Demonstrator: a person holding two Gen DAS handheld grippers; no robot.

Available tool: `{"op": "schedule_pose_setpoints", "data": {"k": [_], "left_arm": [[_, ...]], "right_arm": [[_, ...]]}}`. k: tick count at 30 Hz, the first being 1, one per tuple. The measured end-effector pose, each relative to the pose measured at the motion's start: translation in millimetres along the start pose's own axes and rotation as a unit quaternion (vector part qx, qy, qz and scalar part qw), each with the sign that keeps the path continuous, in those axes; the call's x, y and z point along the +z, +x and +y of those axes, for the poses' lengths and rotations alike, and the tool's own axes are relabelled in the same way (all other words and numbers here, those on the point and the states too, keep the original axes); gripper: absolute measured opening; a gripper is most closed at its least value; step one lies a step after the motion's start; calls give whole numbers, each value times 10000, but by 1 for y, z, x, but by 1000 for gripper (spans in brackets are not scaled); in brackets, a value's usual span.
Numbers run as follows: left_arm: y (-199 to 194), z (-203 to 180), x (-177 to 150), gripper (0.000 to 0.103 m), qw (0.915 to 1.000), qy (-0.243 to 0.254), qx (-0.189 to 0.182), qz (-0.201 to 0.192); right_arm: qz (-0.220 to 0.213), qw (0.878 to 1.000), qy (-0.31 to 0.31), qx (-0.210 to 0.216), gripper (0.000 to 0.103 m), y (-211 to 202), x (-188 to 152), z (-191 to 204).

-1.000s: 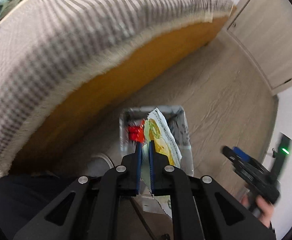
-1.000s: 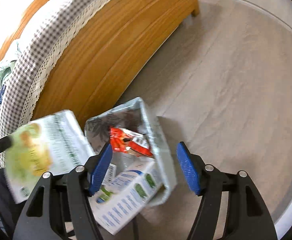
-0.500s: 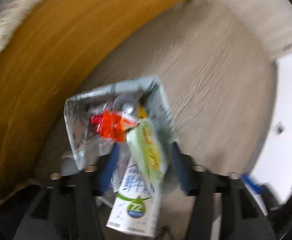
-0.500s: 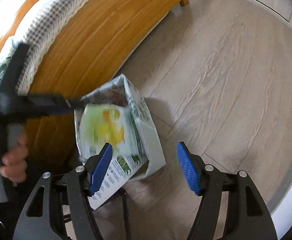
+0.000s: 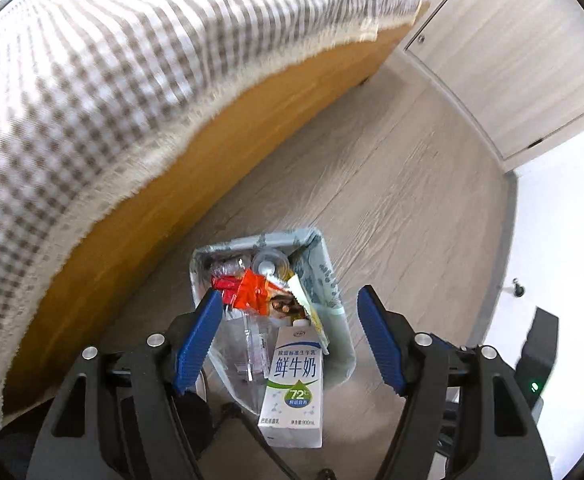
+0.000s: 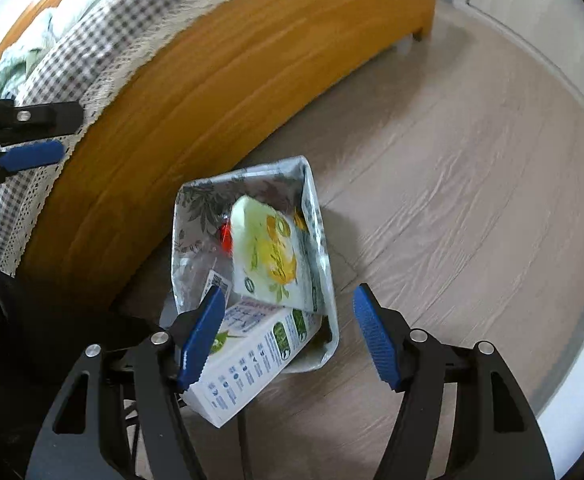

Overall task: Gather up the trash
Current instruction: 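Move both tools back over the bed toward the blue box and cap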

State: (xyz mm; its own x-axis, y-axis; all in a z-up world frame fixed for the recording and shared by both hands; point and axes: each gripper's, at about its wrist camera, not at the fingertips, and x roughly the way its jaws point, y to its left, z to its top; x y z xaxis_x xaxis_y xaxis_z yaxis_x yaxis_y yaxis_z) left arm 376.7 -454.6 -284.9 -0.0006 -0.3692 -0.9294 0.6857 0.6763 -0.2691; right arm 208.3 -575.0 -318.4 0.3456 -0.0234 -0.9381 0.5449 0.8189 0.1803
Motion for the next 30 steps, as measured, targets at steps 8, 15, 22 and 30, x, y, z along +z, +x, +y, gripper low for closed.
{"op": "schedule_pose_setpoints", "data": {"k": [8, 15, 22, 30], "left_arm": [[-107, 71, -3, 73, 9936, -81, 178, -1113], [-205, 209, -23, 77, 9703, -913, 889, -2056], [-281, 358, -70, 84, 9319, -2053, 1648, -2495], [-325, 485, -106, 84, 8927, -2990, 2218, -2538]], "right_arm": [[-430, 9966, -527, -470, 65, -39, 40, 62], [-1011, 9840, -1419, -376, 65, -63, 98, 179], [-1330, 9462, -2891, 581, 64, -49, 140, 372], [-1219, 8977, -4073, 1159, 75, 12, 169, 583]]}}
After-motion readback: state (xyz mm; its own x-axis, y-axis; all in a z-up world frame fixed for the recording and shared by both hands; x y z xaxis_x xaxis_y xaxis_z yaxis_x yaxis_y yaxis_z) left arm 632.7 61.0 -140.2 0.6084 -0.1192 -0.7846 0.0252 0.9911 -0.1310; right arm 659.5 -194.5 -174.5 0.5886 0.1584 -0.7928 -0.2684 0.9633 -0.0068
